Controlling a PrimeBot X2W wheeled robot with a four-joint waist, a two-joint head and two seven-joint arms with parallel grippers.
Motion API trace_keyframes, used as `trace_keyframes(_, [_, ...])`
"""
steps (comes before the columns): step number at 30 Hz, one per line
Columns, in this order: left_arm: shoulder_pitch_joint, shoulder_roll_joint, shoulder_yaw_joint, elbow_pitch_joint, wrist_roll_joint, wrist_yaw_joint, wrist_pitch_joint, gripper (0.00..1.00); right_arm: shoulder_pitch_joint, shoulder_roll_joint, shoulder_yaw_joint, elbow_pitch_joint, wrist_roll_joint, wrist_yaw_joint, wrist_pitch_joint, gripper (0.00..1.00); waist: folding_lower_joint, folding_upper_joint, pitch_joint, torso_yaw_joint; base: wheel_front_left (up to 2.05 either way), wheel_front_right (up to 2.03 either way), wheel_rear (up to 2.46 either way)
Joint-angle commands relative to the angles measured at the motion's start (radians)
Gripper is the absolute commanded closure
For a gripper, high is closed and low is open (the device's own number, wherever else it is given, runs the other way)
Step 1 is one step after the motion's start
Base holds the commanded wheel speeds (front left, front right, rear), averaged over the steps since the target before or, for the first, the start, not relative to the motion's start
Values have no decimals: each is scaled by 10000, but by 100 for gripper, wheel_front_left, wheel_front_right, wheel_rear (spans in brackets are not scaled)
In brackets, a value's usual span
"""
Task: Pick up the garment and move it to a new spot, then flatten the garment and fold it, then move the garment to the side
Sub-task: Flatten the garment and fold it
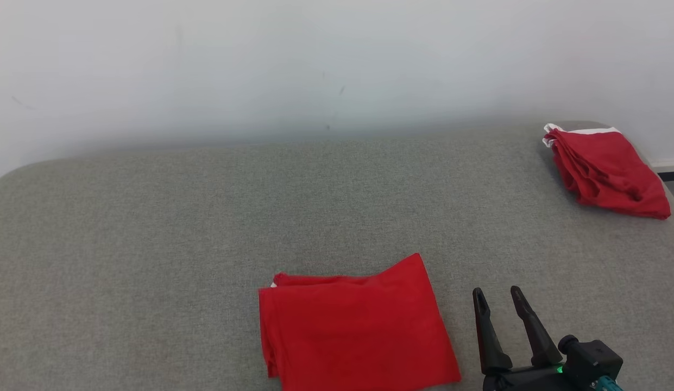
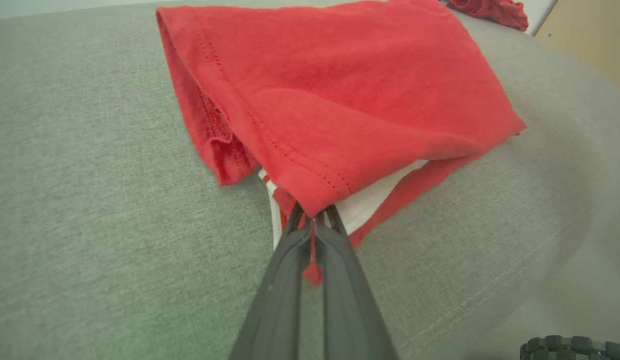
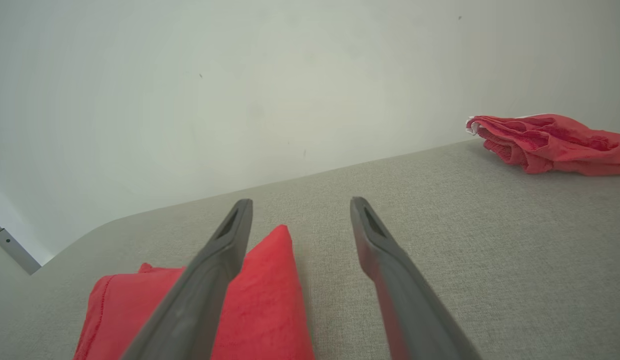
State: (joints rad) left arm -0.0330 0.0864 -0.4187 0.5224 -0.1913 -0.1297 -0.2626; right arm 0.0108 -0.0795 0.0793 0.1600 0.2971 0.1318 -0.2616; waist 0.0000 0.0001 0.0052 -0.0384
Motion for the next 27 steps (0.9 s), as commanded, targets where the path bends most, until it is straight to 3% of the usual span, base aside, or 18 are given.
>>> trace_keyframes(1, [130,25,-44,35,45,-7,-28,88,89,40,11,23,-60,-24,-44,0,0,-1,-52,68,0,0,0])
trace_keyframes(2, [125,16,-63,49,39,2,-28,53,88,37,21,31,-62,-24,-44,0,0,-1,-59,85,0,0,0])
trace_keyframes(3, [133,-2,-75,55,40,2,-28,0,83,30,16,43,-63,-24,-44,0,0,-1,-68,99,0,0,0])
trace_keyframes(13, [530,-110,286,-239,-132,212,-28,0,115,-49,-41,85,-20,-24,-44,0,0,-1,-155,93,0,0,0])
trace_keyframes(27, [1419,315,2102,-2301,-170,766,-28,0,227,29,-420,-70,-47,-24,-44,0,0,-1,-286,418,0,0,0])
